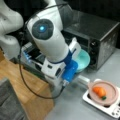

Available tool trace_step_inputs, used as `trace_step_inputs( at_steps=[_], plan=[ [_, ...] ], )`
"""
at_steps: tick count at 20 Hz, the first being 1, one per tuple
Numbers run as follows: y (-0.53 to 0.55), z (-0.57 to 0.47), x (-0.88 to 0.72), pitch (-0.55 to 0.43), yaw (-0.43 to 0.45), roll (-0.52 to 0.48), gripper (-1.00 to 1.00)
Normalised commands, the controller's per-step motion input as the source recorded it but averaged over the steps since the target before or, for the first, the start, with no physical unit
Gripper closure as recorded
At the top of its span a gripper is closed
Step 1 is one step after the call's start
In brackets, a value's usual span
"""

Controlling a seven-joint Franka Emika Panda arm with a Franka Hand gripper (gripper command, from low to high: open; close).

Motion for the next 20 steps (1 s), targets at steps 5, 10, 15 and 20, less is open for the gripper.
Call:
trace_step_inputs(
  at_steps=[5,10,15,20],
  plan=[
    [0.05,-0.18,-0.56,-0.273,-0.157,0.003,1.0],
    [0.05,-0.12,-0.43,-0.249,-0.15,-0.055,1.0],
    [0.12,-0.16,-0.32,-0.275,-0.157,-0.106,1.0],
    [0.28,-0.1,-0.32,-0.23,-0.155,-0.118,1.0]
  ],
)
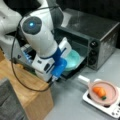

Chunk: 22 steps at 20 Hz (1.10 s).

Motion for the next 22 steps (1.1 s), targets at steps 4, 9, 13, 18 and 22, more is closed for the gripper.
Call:
trace_step_inputs(
  at_steps=[4,9,13,18,22],
  plan=[
    [0.35,-0.07,-0.32,-0.234,-0.166,-0.13,1.0],
    [0.29,-0.1,-0.31,-0.268,-0.151,-0.062,1.0],
    [0.3,-0.1,-0.34,-0.254,-0.176,-0.049,1.0],
    [0.27,-0.11,-0.34,-0.248,-0.193,-0.044,1.0],
    [0.24,-0.16,-0.37,-0.283,-0.192,-0.027,1.0]
  ],
)
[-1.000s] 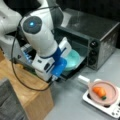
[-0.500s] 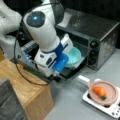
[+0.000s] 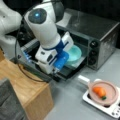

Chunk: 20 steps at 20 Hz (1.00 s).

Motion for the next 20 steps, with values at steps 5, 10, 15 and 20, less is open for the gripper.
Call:
trace_step_inputs(
  at_steps=[5,10,15,20],
  plan=[
    [0.26,-0.2,-0.5,-0.301,-0.185,0.023,1.0],
    [0.29,-0.19,-0.61,-0.315,-0.194,0.048,1.0],
    [0.29,-0.19,-0.57,-0.325,-0.202,0.052,1.0],
    [0.27,-0.19,-0.53,-0.305,-0.186,0.024,1.0]
  ],
)
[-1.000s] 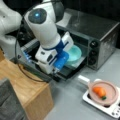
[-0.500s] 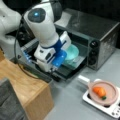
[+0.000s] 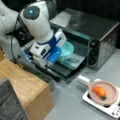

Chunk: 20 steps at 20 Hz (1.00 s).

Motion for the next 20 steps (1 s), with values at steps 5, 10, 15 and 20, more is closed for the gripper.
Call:
trace_step_inputs(
  at_steps=[5,10,15,20],
  plan=[
    [0.22,-0.18,-0.37,-0.281,-0.195,0.005,1.0],
    [0.17,-0.12,-0.22,-0.227,-0.2,0.022,1.0],
    [0.2,-0.09,-0.14,-0.199,-0.181,0.057,1.0],
    [0.37,-0.04,-0.05,-0.144,-0.191,0.044,-1.0]
  ],
)
